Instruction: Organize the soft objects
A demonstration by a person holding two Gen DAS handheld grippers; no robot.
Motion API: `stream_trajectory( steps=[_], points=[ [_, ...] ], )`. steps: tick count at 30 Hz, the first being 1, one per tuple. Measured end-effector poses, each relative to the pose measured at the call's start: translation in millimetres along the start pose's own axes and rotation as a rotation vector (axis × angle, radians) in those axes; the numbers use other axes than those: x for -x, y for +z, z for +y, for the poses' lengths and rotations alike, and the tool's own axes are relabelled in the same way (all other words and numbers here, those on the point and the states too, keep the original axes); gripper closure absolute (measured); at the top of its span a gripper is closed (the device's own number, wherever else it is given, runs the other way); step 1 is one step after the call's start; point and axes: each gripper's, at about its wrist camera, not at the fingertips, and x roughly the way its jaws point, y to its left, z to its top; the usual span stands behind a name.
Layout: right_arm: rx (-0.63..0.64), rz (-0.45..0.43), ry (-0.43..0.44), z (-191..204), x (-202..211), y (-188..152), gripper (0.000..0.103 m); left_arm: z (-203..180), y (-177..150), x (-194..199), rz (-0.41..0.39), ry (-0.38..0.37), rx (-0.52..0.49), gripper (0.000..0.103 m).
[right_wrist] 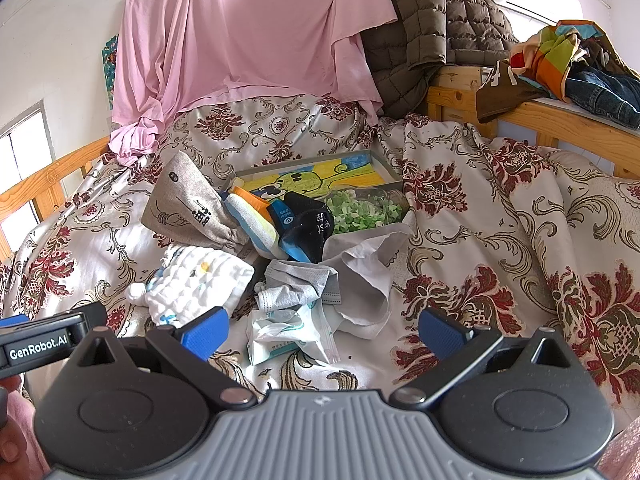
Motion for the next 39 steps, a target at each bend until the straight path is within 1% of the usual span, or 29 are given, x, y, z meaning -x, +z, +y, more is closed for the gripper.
stream_trajectory(
  steps=[20,25,28,31,35,37,39],
  points=[
    [-0.003,0.005,0.001,-0.3,-0.9,0.3,0.0,0.0,0.1,0.0,0.002,-0.001,0.001,0.001],
    [-0.02,0.031,0.015,-3.4,-5.2,3.4,0.0,-0.4,0.1,0.8,0.008,-0.006,-0.001,0.001],
    [-0.025,0.058,0.05,-3.7,-13.2,6.3,0.0,-2.9,-2.6,-0.8,0.018,-0.011,-0.001,0.001],
    [-0.014,0.102,0.103,-3.3,-28.2,11.9,0.0,1.0,4.2,-2.5,0.048,-0.034,0.007,0.001],
    [0.05,0.139,0.133,0.7,-45.1,18.6,0.0,6.8,16.5,-16.7,0.093,-0.07,0.0,0.001],
    [0.101,0.159,0.157,4.2,-55.0,20.9,0.0,8.9,23.3,-23.4,0.113,-0.104,-0.013,0.001],
    [0.128,0.179,0.171,6.7,-65.9,21.4,0.0,10.6,31.6,-34.4,0.15,-0.145,-0.028,0.001]
  ],
)
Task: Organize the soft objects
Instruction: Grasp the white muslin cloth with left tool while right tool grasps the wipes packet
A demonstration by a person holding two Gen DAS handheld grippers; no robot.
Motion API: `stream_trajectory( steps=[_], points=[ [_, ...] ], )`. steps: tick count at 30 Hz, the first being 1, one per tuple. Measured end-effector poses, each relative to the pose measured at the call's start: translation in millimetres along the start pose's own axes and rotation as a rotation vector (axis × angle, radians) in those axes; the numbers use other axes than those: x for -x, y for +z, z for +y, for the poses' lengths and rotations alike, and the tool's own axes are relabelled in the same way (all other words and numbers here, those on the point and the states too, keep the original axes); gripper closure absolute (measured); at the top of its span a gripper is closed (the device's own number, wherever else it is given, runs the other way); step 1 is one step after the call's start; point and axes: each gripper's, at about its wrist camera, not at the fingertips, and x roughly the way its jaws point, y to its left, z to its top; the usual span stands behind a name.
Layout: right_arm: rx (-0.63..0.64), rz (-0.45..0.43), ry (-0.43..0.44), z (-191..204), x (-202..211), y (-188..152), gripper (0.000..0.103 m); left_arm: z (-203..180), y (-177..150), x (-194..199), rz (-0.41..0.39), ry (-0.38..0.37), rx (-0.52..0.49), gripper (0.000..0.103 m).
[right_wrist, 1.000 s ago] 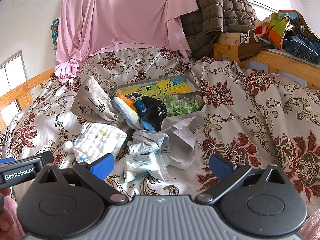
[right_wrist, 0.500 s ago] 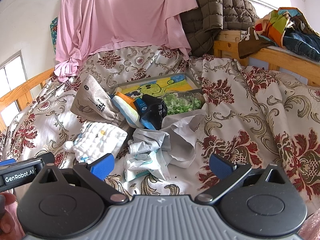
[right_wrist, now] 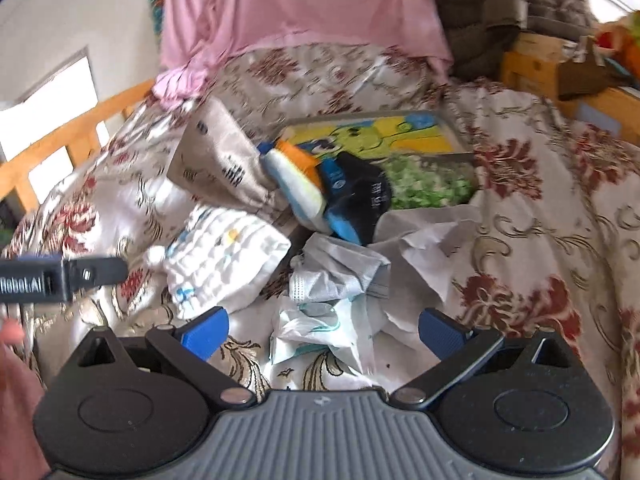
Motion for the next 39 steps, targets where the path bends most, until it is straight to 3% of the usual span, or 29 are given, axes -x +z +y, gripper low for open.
stream_trajectory(
  steps=[7,12,16,26,28,32,39],
  points=[
    [-0.018,0.106,0.035,-5.5,-39.8,-1.3,0.0,-3.8,29.6,-51.4,0.107,-0.109,-0.164,0.001],
    [-0.008,0.143,0.062,-2.1,-49.9,-3.0,0.0,-12.3,34.4,-87.5,0.135,-0.144,-0.256,0.001],
    [0.003,0.128,0.058,1.6,-61.3,0.1,0.001,-14.3,35.5,-112.0,0.159,-0.174,-0.251,0.001],
    [-0.015,0.16,0.06,2.6,-88.8,-1.2,0.021,-7.0,33.4,-145.3,0.21,-0.199,-0.211,0.008],
    [-0.025,0.156,0.056,0.9,-88.7,-1.2,0.027,-6.2,33.5,-148.7,0.214,-0.198,-0.211,0.019],
    [-0.035,0.154,0.037,-0.6,-87.2,-1.4,0.033,-4.2,32.3,-149.1,0.213,-0.195,-0.215,0.029],
    [-0.027,0.146,0.016,1.9,-79.4,-4.0,0.044,-3.9,30.6,-141.3,0.225,-0.198,-0.217,0.061]
  ],
)
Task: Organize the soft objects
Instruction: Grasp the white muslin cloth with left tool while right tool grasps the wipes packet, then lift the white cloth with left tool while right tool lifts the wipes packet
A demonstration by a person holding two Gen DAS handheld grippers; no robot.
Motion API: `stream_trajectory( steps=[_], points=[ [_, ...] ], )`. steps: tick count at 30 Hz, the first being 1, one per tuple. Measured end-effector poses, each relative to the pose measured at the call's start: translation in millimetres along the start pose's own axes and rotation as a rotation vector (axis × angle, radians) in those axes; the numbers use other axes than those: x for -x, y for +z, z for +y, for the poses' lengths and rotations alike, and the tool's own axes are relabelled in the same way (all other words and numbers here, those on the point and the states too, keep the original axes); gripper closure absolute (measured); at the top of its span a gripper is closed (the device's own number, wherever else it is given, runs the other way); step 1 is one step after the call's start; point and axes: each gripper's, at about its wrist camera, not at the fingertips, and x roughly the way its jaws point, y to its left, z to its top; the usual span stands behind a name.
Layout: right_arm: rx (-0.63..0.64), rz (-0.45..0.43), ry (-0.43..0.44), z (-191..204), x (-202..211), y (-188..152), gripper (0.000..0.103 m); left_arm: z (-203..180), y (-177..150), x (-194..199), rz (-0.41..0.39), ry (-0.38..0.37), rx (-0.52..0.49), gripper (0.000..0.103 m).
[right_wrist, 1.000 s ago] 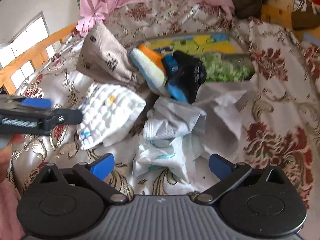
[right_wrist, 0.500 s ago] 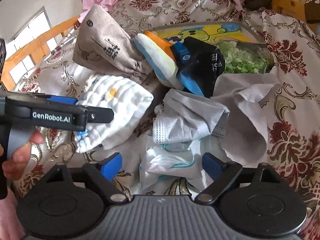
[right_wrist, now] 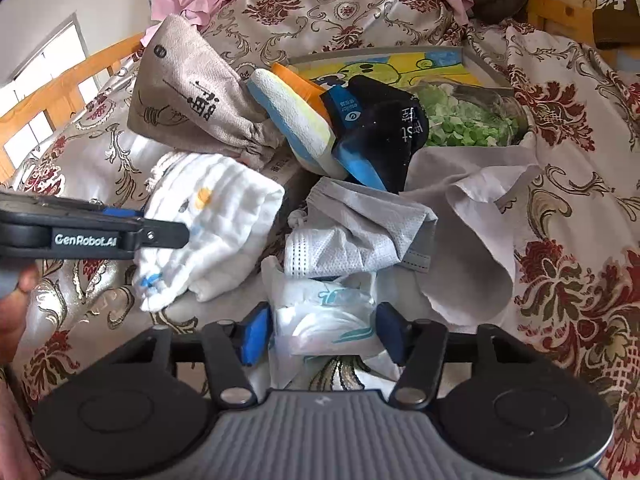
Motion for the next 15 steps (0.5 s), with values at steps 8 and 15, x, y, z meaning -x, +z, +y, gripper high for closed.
stream_trajectory(
  steps=[8,15],
  points=[
    [-0.039,-0.025,0.03,1.4,29.4,-9.0,0.05,-3.6,-13.8,25.6,0.024,-0.083,0.092,0.085],
    [-0.097,-0.091,0.054,-5.2,63.9,-20.4,0.052,-17.1,-44.4,56.9,0.016,-0.17,0.244,0.087]
  ],
)
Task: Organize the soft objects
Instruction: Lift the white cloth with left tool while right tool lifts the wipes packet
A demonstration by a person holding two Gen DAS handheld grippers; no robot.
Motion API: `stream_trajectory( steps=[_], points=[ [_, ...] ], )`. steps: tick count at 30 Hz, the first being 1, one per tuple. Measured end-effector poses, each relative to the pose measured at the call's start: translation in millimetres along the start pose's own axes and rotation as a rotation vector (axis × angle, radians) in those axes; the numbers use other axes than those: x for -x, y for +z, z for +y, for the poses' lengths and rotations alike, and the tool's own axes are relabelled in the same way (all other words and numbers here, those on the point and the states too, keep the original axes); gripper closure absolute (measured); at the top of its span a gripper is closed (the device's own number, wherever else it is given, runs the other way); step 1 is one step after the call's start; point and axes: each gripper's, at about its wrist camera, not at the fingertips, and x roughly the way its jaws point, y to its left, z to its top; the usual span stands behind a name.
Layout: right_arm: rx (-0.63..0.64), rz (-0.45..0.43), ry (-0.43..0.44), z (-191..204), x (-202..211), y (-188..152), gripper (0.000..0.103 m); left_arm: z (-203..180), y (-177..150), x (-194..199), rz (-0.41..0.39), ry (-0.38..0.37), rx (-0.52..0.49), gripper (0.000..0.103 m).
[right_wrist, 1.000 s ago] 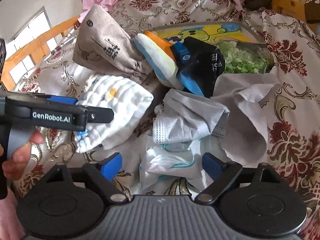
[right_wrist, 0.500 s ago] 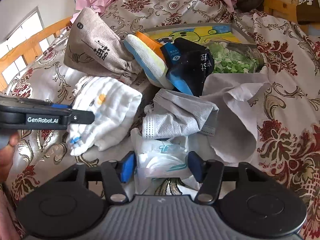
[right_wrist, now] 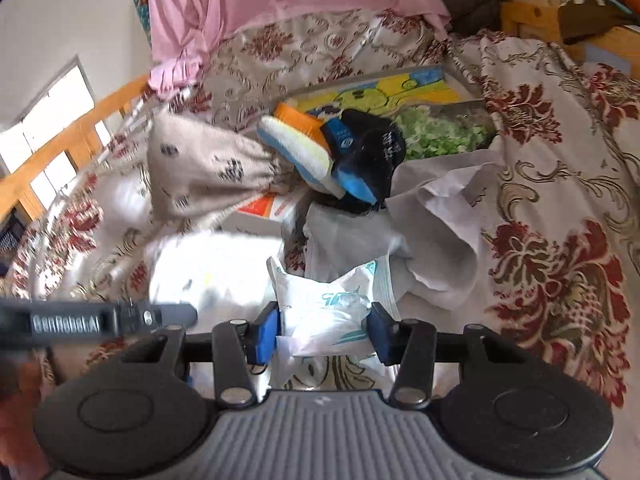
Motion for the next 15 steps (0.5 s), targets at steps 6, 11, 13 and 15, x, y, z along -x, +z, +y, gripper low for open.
stream_trajectory(
  steps=[6,11,13,15],
  points=[
    [-0.066,-0.145,0.039,-6.6,49.8,-9.1,0.052,-32.7,-25.6,30.7,-0.08,0.005,-0.04,0.088],
    [-0.061,-0.273,0.043,-8.2,86.9,-13.6,0.052,-65.7,-28.9,60.3,-0.138,0.0,-0.081,0.088],
    [-0.045,-0.319,0.041,-7.9,99.4,-12.0,0.052,-82.9,-27.9,71.1,-0.166,0.01,-0.104,0.088],
    [-0.032,-0.368,0.044,-8.0,111.0,-11.7,0.052,-99.3,-25.6,82.3,-0.196,0.018,-0.115,0.088]
  ],
)
